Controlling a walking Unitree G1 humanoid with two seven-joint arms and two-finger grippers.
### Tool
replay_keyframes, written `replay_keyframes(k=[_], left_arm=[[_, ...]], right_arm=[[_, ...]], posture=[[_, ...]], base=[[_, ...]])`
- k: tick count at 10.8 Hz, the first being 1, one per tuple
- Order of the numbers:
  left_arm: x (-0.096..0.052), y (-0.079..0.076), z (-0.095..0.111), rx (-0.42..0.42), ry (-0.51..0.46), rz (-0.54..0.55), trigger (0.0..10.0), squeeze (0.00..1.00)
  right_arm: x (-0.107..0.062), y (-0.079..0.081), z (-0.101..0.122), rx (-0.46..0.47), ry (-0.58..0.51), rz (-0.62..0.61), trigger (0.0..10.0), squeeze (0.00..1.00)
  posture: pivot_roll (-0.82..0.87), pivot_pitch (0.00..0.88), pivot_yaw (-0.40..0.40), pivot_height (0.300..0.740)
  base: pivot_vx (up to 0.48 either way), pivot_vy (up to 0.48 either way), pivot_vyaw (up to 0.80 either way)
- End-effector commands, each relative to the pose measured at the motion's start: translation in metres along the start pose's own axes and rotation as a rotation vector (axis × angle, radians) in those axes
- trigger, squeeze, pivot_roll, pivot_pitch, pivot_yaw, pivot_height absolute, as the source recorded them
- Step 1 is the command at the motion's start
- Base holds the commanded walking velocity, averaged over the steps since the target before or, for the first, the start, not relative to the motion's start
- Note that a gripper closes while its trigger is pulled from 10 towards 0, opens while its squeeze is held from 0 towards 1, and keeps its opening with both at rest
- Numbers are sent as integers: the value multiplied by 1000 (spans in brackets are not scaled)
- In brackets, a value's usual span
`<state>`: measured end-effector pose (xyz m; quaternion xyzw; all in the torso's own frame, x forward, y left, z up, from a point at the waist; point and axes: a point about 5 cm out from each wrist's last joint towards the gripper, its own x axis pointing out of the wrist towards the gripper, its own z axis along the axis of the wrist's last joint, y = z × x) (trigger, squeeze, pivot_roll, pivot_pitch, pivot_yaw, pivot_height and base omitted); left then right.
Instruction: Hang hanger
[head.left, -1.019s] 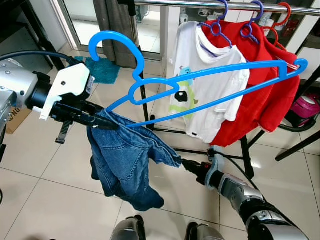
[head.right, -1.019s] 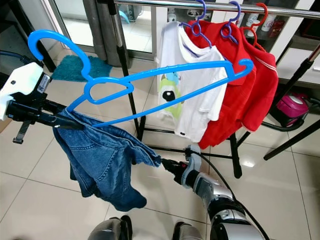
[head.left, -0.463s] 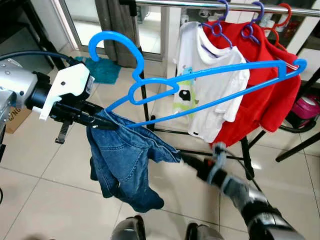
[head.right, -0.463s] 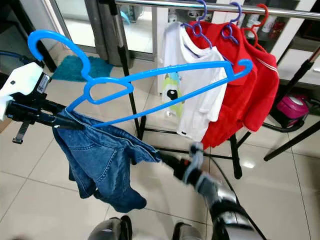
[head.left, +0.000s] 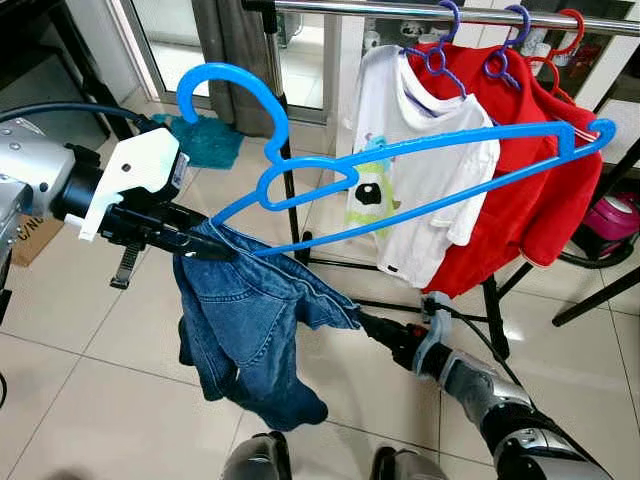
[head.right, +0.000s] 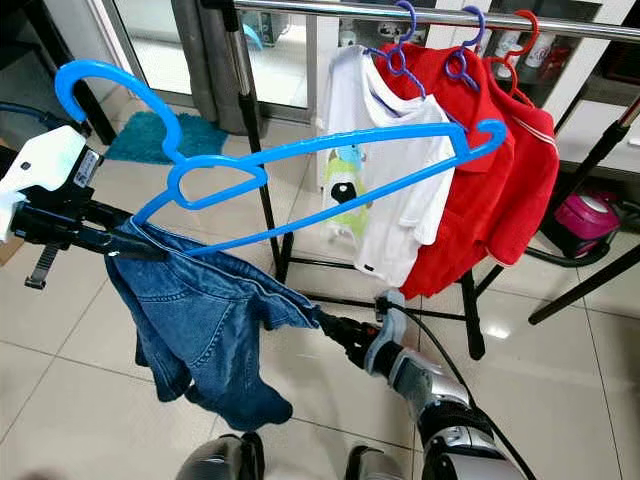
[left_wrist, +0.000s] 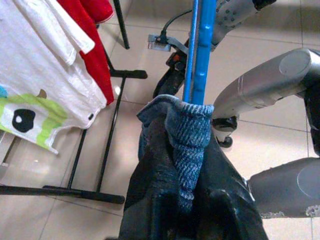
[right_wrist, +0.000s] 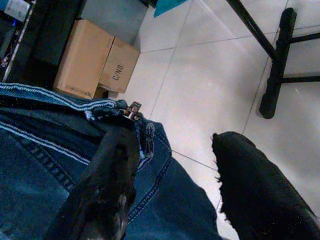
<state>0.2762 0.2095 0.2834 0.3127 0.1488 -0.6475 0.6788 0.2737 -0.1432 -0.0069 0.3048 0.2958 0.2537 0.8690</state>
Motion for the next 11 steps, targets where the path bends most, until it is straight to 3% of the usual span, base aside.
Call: replay_keyframes(k=[1,3,4,5,6,11], left_arm=[[-8,-2,6,25,-3,22,0,0],[-8,-1,6,25,-7,24,0,0],[-7,-1,6,28,-10,24,0,0],[-7,-1,7,29,-11,25,0,0],[-7,0,7,30,-11,27,0,0],[-6,1,9,33,-13,39,0,0]], right_arm=[[2,1,0,13,6,-10,10000,0],[6,4,-7,-5,44,-5,10000,0],[10,9,-11,-18,64,-4,9529,0],[12,10,-12,-22,71,-6,3725,0],[12,10,-13,-27,81,-16,0,0],[8,5,-14,-37,106,-15,0,0]], posture=[[97,137,21,740],[97,142,20,740],[97,142,20,740],[99,146,22,740],[99,144,22,740],[88,138,19,740]], base=[[0,0,0],[0,0,0],[0,0,0],[0,0,0],[0,0,0],[0,0,0]])
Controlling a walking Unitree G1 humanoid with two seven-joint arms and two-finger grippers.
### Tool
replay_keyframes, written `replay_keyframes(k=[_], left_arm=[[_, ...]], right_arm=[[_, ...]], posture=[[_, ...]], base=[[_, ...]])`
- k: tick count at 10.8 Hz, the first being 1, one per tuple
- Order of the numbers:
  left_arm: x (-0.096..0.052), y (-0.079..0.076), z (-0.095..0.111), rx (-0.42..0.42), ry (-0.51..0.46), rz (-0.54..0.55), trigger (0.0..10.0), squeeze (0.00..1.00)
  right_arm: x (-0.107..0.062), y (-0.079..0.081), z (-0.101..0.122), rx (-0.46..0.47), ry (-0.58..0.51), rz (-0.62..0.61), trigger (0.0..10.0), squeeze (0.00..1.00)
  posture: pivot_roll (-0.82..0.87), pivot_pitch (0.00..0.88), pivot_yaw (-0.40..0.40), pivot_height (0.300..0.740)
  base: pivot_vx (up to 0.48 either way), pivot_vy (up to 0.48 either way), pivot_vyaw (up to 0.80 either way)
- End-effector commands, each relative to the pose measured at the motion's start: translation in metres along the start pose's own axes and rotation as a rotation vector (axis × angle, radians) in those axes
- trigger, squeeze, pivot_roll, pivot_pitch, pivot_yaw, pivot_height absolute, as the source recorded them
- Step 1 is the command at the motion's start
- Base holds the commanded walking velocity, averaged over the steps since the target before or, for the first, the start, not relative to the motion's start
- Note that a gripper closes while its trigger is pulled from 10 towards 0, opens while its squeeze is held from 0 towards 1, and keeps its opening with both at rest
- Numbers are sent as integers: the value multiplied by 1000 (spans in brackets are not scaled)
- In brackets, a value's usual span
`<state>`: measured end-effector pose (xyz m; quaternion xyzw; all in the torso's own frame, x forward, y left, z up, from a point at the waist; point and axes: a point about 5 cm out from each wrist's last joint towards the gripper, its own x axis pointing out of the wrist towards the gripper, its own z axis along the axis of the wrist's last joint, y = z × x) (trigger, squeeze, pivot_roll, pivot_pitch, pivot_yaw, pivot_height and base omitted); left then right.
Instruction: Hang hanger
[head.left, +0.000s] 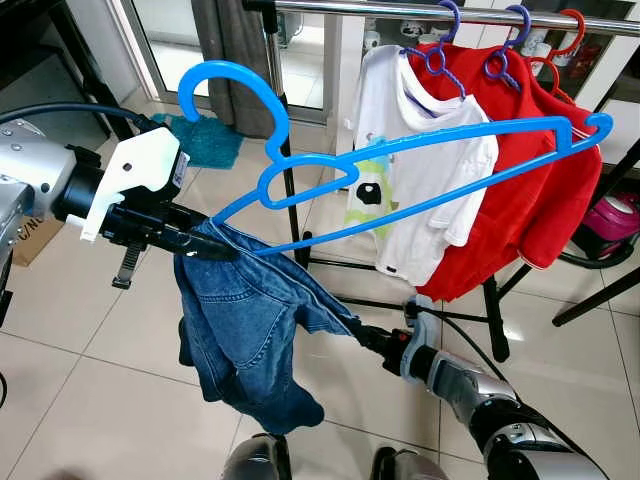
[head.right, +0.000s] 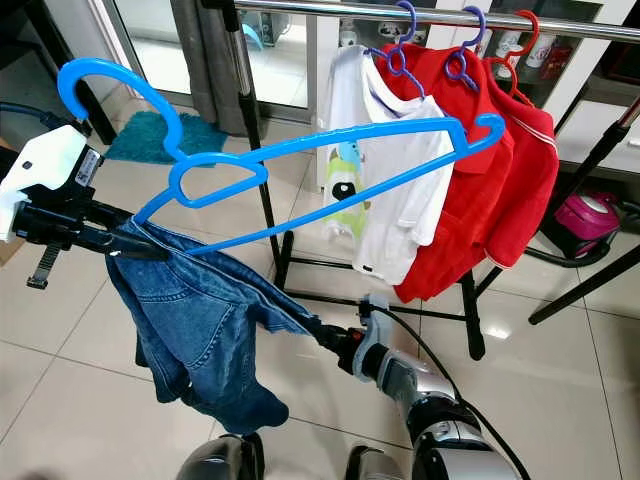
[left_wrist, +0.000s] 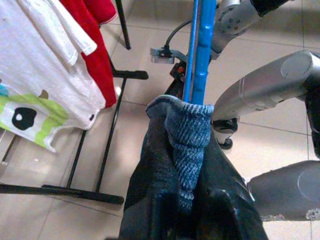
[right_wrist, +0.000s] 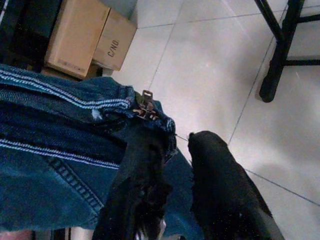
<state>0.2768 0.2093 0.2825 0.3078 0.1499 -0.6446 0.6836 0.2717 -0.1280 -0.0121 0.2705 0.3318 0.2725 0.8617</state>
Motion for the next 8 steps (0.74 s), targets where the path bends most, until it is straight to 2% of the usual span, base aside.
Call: replay_keyframes(k=[1,5,6,7,8], left_arm=[[-7,1,10,44,-9,32,0,0],[-5,-4,0,7,-8,47,0,0],[1,-21,-18,-66,-6,29,0,0],[8,-35,-31,-113,8,15,0,0],[18,-49,-45,-164,20,3,0,0]], right_arm=[[-2,-3,-3,13,9,-11,0,0],[-19,-26,7,45,-69,-159,0,0],[-33,-40,31,61,-189,-259,0,0],[-43,-46,48,62,-264,-307,0,0],[-56,-52,75,44,-346,-347,0,0]], posture=[[86,137,18,740],[77,127,4,740],[72,124,5,740],[62,113,3,740],[55,109,0,740]], base=[[0,0,0],[0,0,0],[0,0,0],[0,0,0],[0,0,0]])
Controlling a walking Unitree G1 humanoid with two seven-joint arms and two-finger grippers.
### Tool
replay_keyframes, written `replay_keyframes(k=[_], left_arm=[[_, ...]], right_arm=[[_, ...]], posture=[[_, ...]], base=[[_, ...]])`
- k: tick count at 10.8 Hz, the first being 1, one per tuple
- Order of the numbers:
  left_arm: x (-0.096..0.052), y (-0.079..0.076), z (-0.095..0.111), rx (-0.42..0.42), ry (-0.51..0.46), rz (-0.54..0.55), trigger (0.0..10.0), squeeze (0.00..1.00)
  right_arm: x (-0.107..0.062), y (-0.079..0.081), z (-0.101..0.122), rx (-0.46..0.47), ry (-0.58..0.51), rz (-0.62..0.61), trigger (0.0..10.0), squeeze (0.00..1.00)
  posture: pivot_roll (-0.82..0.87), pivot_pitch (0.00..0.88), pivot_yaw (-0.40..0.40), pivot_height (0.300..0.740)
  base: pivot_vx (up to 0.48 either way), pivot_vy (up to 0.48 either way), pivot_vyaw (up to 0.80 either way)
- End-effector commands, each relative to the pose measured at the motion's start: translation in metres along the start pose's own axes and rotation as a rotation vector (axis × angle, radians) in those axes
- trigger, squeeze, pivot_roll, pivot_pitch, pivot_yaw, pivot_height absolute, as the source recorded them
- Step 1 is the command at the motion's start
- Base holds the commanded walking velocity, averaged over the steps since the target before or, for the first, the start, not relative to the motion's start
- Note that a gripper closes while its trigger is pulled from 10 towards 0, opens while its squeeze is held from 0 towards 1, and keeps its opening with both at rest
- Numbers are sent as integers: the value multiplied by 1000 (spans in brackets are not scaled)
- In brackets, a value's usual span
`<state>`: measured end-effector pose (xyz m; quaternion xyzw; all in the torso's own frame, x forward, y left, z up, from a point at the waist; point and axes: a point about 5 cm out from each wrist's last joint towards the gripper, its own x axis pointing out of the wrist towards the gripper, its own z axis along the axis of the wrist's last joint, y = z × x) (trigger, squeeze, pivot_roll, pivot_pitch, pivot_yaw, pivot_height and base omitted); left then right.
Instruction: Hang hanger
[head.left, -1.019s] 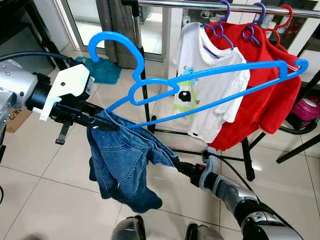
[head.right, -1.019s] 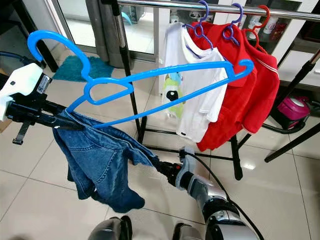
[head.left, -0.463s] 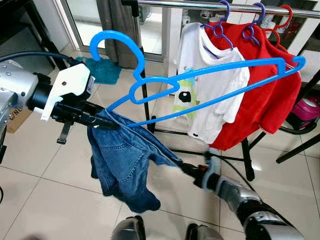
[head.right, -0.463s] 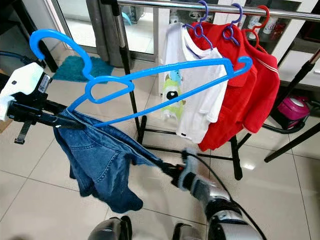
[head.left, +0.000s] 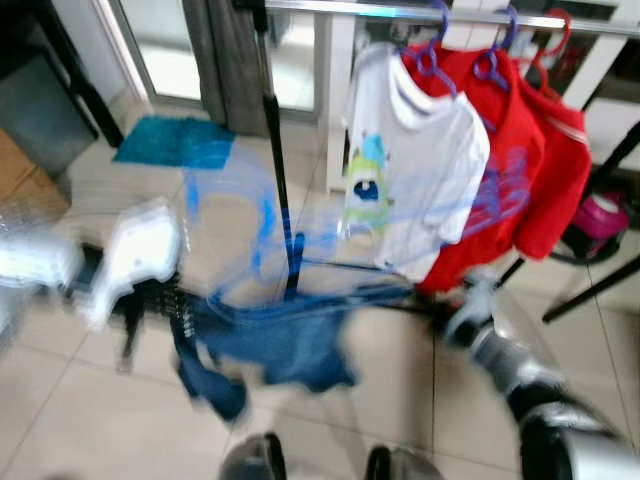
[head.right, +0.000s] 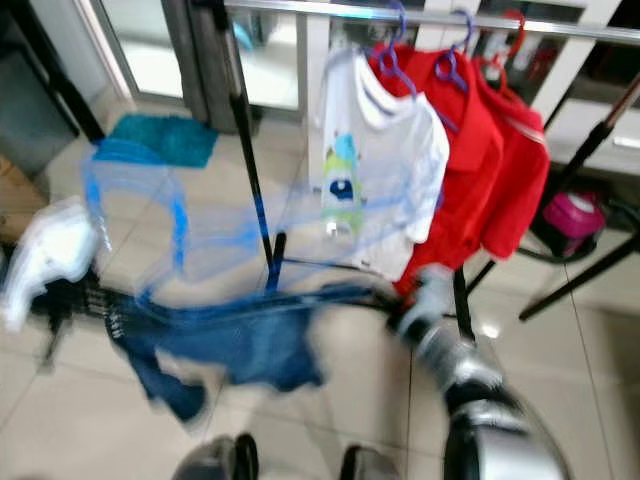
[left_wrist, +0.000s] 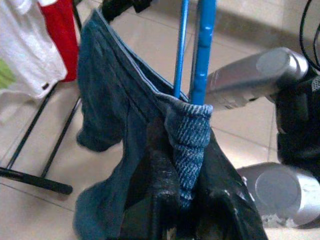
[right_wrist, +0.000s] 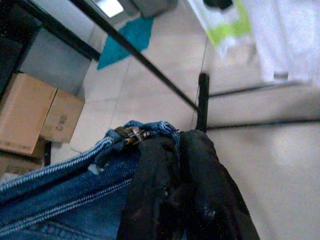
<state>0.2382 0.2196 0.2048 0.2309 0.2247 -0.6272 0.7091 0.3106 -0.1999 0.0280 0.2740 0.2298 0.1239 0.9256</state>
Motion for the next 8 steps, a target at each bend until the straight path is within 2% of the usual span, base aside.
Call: replay_keyframes(k=[1,4,5,6,8], left_arm=[[0,-5,-9,0,26,54,0,0],[16,-24,-52,-90,114,152,0,0],[25,-32,-71,-129,156,220,0,0],[30,-36,-80,-151,171,236,0,0],[47,-50,-121,-252,312,281,0,0]], right_arm=[[-13,-20,40,-19,-118,-120,0,0],[-14,-15,73,-81,-154,-118,0,0],[-15,-14,79,-100,-154,-121,0,0],[-14,-12,82,-108,-154,-115,0,0],[-7,7,96,-137,-171,-45,0,0]], posture=[[46,98,-9,740],[32,68,-38,740],[33,55,-53,740],[33,52,-56,740],[26,33,-55,740]], base=[[0,0,0],[0,0,0],[0,0,0],[0,0,0],[0,0,0]])
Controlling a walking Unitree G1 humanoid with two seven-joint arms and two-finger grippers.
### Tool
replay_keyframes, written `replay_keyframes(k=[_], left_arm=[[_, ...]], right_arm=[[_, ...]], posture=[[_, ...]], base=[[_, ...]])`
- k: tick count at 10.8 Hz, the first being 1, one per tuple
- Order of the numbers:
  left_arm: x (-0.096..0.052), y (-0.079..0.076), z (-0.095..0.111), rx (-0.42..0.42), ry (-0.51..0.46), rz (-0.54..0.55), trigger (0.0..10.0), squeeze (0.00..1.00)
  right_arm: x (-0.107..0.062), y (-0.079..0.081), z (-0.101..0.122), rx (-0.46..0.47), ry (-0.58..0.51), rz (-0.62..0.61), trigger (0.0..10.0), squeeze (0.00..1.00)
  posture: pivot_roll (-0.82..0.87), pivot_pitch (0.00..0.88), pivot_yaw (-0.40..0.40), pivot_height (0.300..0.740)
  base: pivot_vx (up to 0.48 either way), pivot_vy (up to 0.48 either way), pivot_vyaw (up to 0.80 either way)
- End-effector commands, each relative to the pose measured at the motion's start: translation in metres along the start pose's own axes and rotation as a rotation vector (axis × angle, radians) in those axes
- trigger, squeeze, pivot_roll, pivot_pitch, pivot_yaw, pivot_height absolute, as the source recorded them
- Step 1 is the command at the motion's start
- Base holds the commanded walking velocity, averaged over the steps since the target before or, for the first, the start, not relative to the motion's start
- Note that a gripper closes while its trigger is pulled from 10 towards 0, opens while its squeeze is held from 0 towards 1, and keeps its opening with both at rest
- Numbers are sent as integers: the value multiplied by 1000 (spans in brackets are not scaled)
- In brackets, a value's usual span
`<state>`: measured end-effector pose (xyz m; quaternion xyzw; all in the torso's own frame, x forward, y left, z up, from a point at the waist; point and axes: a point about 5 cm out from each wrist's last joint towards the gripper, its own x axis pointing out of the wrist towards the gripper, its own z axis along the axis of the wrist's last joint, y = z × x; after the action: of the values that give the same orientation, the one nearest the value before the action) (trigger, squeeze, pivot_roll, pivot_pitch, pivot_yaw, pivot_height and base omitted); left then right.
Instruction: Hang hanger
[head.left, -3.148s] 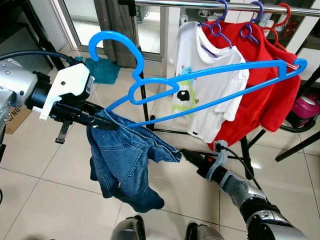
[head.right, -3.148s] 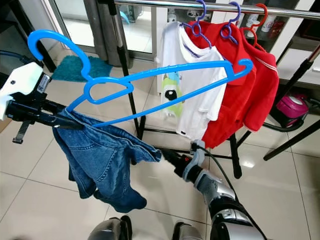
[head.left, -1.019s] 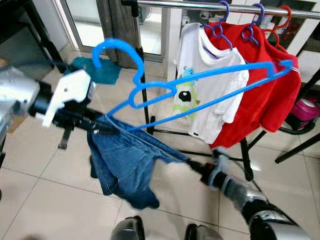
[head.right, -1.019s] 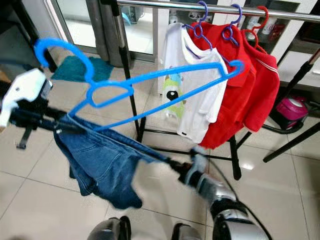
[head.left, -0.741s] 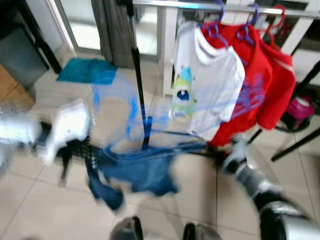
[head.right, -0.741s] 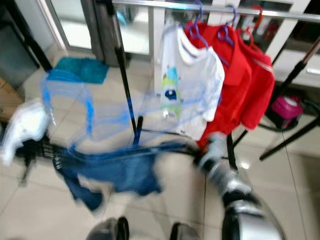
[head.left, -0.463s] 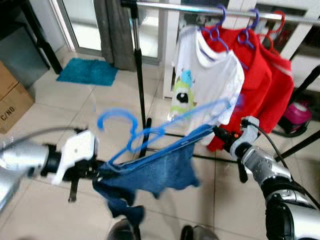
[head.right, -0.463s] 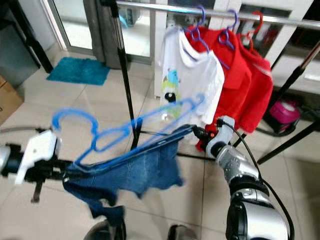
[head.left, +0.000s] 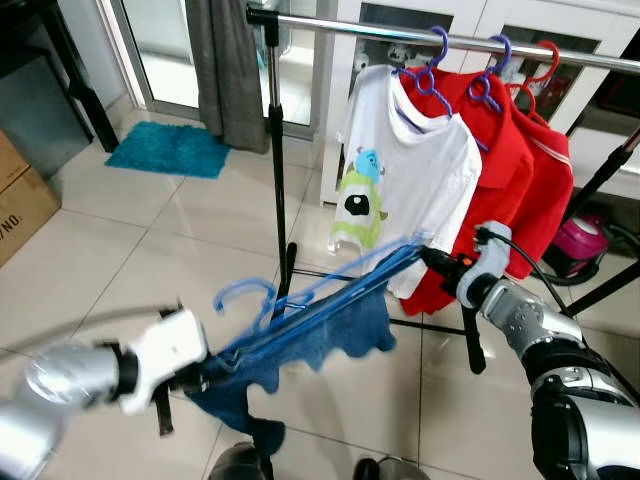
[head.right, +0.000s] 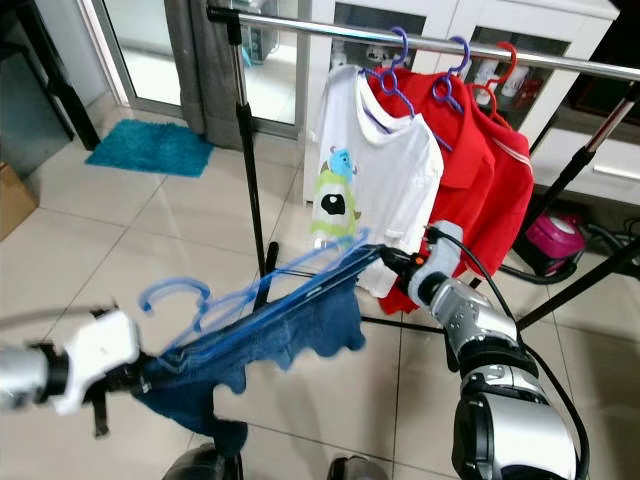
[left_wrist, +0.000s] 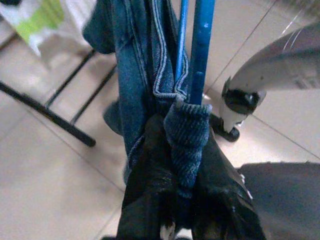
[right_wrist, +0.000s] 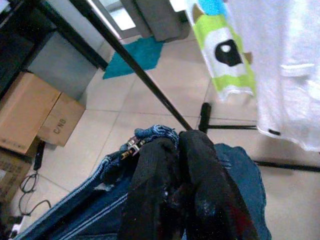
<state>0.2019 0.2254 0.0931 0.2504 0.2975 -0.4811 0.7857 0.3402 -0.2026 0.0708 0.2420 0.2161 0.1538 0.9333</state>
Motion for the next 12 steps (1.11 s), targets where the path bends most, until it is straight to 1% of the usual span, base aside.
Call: replay_keyframes(k=[1,2,3,4,5,6,7,8,9,10,11,12], left_arm=[[-6,-3,-36,-73,184,8,0,0],[-1,-5,-41,-90,212,6,0,0],[3,0,-47,-72,260,24,0,0],[5,2,-51,-73,282,41,0,0],[8,12,-66,-51,370,117,0,0],[10,19,-70,-70,386,187,0,0],[13,25,-76,-97,416,234,0,0],[14,29,-78,-115,431,251,0,0],[15,39,-77,-107,439,279,0,0],[17,43,-76,-103,439,280,0,0],[17,44,-77,-105,442,276,0,0],[17,44,-84,-130,510,215,0,0]], right_arm=[[-14,-10,51,-71,-166,-73,0,0],[-12,-4,55,-86,-165,-52,0,0],[-11,0,59,-106,-163,-32,0,0],[-10,3,60,-114,-163,-23,0,0],[-8,12,64,-137,-165,10,0,0],[-8,16,65,-141,-164,26,0,0],[-6,25,63,-141,-157,64,0,0],[-6,32,61,-147,-148,94,0,0],[-5,46,59,-158,-135,149,0,0],[-5,56,55,-198,-111,180,0,0],[-6,59,54,-217,-103,188,0,0],[-6,75,48,-346,-68,205,0,0]], posture=[[24,30,-59,740],[18,23,-65,740],[17,18,-73,740],[16,18,-74,740],[14,16,-74,740],[11,16,-74,740],[10,18,-81,740],[11,22,-85,740],[11,28,-92,740],[14,34,-91,740],[14,34,-91,740],[13,37,-81,740]], base=[[0,0,0],[0,0,0],[0,0,0],[0,0,0],[0,0,0],[0,0,0],[0,0,0],[0,0,0],[0,0,0],[0,0,0],[0,0,0],[0,0,0]])
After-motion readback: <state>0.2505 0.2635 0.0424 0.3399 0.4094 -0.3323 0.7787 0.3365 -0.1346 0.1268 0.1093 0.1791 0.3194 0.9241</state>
